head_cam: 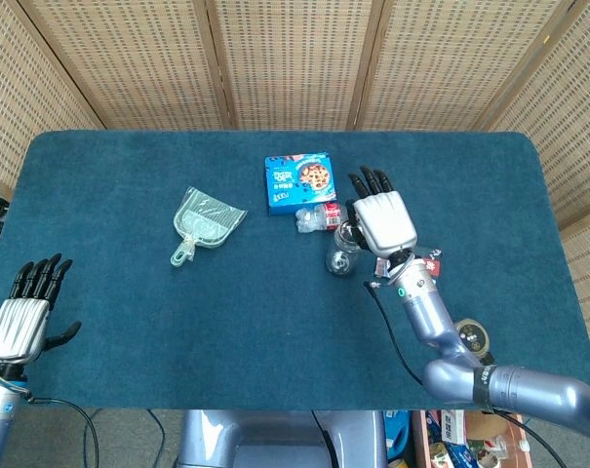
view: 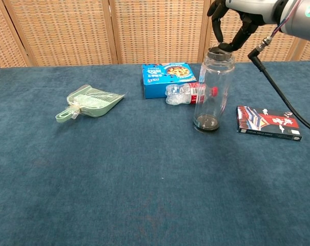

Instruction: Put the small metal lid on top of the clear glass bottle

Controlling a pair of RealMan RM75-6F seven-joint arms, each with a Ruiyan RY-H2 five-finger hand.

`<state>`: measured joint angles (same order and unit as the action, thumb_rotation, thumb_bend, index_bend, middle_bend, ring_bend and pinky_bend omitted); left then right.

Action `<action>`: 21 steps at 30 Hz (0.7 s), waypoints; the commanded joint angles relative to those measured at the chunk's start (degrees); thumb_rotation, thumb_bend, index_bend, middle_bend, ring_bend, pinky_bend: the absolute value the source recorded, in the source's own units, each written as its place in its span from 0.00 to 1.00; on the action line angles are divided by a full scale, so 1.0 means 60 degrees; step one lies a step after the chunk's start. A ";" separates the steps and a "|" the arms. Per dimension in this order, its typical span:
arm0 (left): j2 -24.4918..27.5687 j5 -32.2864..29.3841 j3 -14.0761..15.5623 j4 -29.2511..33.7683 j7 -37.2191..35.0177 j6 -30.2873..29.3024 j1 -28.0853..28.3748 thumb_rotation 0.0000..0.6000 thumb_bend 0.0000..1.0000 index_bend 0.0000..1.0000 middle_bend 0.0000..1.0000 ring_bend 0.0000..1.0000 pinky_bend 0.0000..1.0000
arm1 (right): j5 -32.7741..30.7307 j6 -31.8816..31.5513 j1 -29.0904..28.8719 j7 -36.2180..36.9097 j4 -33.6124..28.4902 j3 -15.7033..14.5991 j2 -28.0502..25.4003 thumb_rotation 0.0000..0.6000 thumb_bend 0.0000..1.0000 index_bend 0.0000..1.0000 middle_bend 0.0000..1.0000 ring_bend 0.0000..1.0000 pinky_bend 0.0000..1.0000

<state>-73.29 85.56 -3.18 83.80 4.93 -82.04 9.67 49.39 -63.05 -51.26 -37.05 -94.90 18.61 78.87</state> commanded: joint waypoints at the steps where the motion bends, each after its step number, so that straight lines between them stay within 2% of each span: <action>1: -0.0002 -0.0012 0.0001 -0.0006 0.0004 0.0013 0.0006 1.00 0.24 0.00 0.00 0.00 0.00 | 0.0012 -0.0013 -0.0005 0.0029 0.0053 -0.0050 0.0031 1.00 0.54 0.66 0.20 0.00 0.15; 8: -0.0008 -0.0033 0.0000 -0.0013 0.0001 0.0026 0.0020 1.00 0.24 0.00 0.00 0.00 0.00 | 0.0087 -0.0003 -0.0032 0.0084 0.0113 -0.0164 0.0043 1.00 0.54 0.66 0.15 0.00 0.15; 11: -0.0011 -0.0031 0.0009 -0.0013 0.0003 0.0031 0.0023 1.00 0.24 0.00 0.00 0.00 0.00 | 0.0127 -0.0016 -0.0036 0.0067 0.0096 -0.0220 0.0030 1.00 0.49 0.64 0.12 0.00 0.15; 16: -0.0003 -0.0014 0.0015 -0.0010 -0.0027 -0.0004 0.0017 1.00 0.24 0.00 0.00 0.00 0.00 | 0.0144 -0.0087 -0.0029 0.0027 0.0065 -0.0286 0.0009 1.00 0.36 0.58 0.08 0.00 0.15; 19: 0.0000 -0.0007 0.0017 -0.0008 -0.0041 -0.0018 0.0015 1.00 0.24 0.00 0.00 0.00 0.00 | 0.0172 -0.0151 -0.0034 -0.0066 0.0036 -0.0320 -0.0034 1.00 0.24 0.54 0.05 0.00 0.15; 21: 0.0001 -0.0001 0.0019 -0.0007 -0.0043 -0.0022 0.0018 1.00 0.24 0.00 0.00 0.00 0.00 | 0.0184 -0.0199 -0.0042 -0.0149 -0.0005 -0.0336 -0.0069 1.00 0.20 0.53 0.05 0.00 0.15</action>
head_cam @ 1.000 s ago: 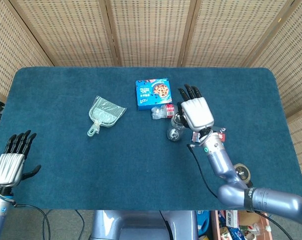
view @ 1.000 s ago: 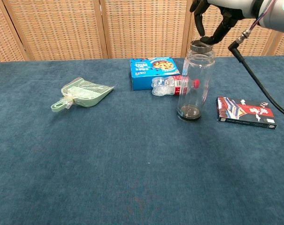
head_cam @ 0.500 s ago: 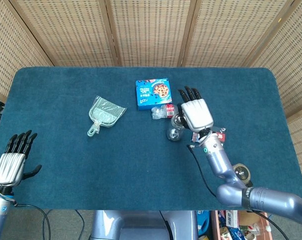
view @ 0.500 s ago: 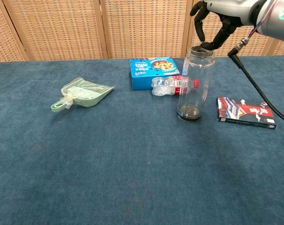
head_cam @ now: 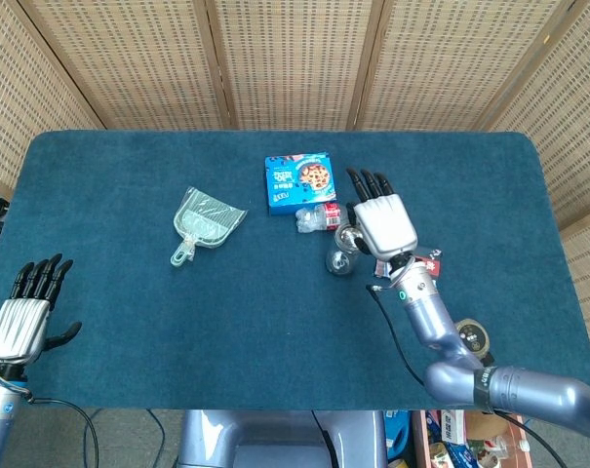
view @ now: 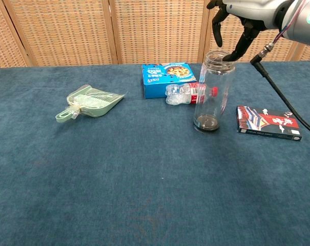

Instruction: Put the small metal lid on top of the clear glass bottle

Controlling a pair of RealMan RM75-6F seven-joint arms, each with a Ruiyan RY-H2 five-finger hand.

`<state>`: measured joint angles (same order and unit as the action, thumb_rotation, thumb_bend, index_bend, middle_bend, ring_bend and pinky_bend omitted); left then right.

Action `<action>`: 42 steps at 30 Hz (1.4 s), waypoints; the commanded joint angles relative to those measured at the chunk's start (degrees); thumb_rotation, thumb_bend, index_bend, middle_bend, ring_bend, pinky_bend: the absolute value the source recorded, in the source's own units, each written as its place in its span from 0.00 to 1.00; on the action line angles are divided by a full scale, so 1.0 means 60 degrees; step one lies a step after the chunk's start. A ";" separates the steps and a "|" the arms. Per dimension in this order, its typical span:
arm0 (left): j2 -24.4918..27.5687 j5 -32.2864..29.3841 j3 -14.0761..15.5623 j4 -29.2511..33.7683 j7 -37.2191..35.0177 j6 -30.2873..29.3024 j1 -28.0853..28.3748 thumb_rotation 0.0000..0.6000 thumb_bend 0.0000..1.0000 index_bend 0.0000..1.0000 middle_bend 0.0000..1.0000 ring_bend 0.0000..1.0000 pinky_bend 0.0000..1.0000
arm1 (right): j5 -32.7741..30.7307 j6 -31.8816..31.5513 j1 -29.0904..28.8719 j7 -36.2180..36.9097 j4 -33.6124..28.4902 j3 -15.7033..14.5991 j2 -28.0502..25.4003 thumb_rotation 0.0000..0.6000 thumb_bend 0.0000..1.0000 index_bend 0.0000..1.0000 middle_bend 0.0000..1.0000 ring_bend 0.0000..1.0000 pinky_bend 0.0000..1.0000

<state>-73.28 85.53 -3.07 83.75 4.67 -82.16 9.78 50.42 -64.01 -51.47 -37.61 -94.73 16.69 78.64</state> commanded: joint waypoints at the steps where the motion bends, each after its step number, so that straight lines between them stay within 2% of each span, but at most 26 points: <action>1: 0.0001 0.0006 0.0003 0.0006 0.0001 -0.0008 -0.0001 1.00 0.24 0.00 0.00 0.00 0.00 | 0.0023 -0.0080 -0.0008 -0.0098 -0.0070 -0.0017 -0.0053 1.00 0.20 0.52 0.04 0.00 0.15; 14: -0.0007 -0.0008 0.0005 -0.0002 -0.0025 -0.0009 0.0001 1.00 0.24 0.00 0.00 0.00 0.00 | 0.0184 -0.0506 0.0064 -0.0318 -0.0468 0.0059 -0.0410 1.00 0.19 0.44 0.01 0.00 0.14; 20: 0.0002 0.0009 0.0003 0.0001 -0.0072 -0.0072 -0.0019 1.00 0.24 0.00 0.00 0.00 0.00 | 0.0398 -0.1122 0.0375 -0.0455 -0.1159 0.0148 -0.1059 1.00 0.18 0.32 0.00 0.00 0.11; 23: 0.0001 0.0031 0.0002 -0.0002 -0.0103 -0.0103 -0.0024 1.00 0.24 0.00 0.00 0.00 0.00 | 0.0583 -0.1465 0.0682 -0.0359 -0.1443 0.0069 -0.1372 1.00 0.14 0.27 0.00 0.00 0.10; 25: 0.0000 0.0051 0.0000 -0.0008 -0.0119 -0.0146 -0.0036 1.00 0.24 0.00 0.00 0.00 0.00 | 0.0853 -0.1808 0.1035 -0.0179 -0.1647 -0.0084 -0.1621 1.00 0.08 0.25 0.00 0.00 0.09; 28: -0.0002 0.0091 -0.0017 -0.0015 -0.0173 -0.0244 -0.0058 1.00 0.24 0.00 0.00 0.00 0.00 | 0.1573 -0.2396 0.1730 0.0533 -0.1792 -0.0427 -0.1887 1.00 0.05 0.24 0.00 0.00 0.09; 35: -0.0039 0.0172 -0.0007 -0.0054 -0.0182 -0.0390 -0.0103 1.00 0.24 0.00 0.00 0.00 0.00 | 0.2710 -0.3479 0.3221 0.1839 -0.1614 -0.1403 -0.2130 1.00 0.00 0.06 0.00 0.00 0.01; 42: -0.0064 0.0260 0.0051 -0.0005 -0.0011 -0.0547 -0.0187 1.00 0.24 0.00 0.00 0.00 0.00 | 0.3587 -0.3908 0.4780 0.3491 -0.0535 -0.2696 -0.2052 1.00 0.00 0.03 0.00 0.00 0.00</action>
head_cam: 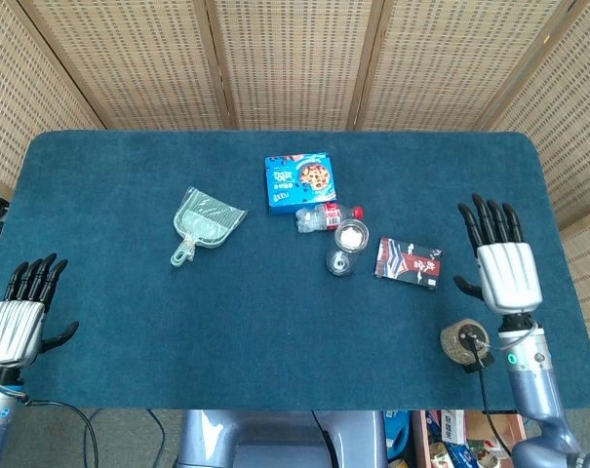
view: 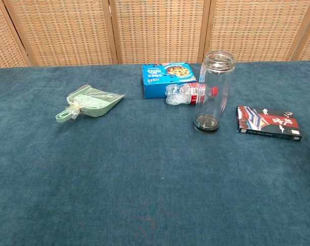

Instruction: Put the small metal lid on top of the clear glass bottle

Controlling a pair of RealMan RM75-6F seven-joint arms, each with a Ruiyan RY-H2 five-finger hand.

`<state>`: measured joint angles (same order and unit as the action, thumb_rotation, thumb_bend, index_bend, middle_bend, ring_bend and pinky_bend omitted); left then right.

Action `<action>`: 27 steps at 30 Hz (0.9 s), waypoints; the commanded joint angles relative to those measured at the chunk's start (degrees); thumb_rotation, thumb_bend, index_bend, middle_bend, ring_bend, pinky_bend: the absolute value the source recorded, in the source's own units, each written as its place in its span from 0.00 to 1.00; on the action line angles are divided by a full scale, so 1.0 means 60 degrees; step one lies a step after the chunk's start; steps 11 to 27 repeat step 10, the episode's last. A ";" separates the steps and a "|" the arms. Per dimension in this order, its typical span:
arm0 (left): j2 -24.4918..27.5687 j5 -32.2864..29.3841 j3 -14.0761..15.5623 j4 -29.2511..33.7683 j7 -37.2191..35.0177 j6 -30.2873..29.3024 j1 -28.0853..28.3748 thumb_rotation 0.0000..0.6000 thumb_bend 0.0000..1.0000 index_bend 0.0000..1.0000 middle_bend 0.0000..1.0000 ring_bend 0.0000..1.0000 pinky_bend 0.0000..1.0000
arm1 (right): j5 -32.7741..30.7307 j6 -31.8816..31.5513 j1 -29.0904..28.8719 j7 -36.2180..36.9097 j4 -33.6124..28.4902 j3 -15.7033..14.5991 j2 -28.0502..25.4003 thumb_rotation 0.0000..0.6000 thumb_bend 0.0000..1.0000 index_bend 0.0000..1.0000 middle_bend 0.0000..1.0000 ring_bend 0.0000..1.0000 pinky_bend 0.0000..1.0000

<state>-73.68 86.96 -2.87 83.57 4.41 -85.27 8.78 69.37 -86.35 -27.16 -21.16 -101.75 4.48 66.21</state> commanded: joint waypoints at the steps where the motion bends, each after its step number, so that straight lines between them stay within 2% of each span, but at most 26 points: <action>1: 0.0002 0.0046 0.0032 0.0046 0.0064 -0.0057 -0.0036 1.00 0.24 0.00 0.00 0.00 0.00 | 0.0496 -0.0185 0.0926 0.0945 0.0850 -0.0820 0.0063 1.00 0.00 0.03 0.00 0.00 0.00; 7: -0.0011 0.0103 0.0132 0.0095 0.0244 -0.0066 -0.0092 1.00 0.24 0.00 0.00 0.00 0.00 | 0.0792 -0.0206 0.1739 0.2012 0.1914 -0.1289 0.0368 1.00 0.00 0.03 0.00 0.00 0.00; 10: 0.0000 0.0063 0.0124 0.0085 0.0244 -0.0094 -0.0131 1.00 0.24 0.00 0.00 0.00 0.00 | 0.0949 -0.0153 0.1974 0.2324 0.2341 -0.1341 0.0496 1.00 0.00 0.03 0.00 0.00 0.00; 27: 0.0000 0.0063 0.0124 0.0085 0.0244 -0.0094 -0.0131 1.00 0.24 0.00 0.00 0.00 0.00 | 0.0949 -0.0153 0.1974 0.2324 0.2341 -0.1341 0.0496 1.00 0.00 0.03 0.00 0.00 0.00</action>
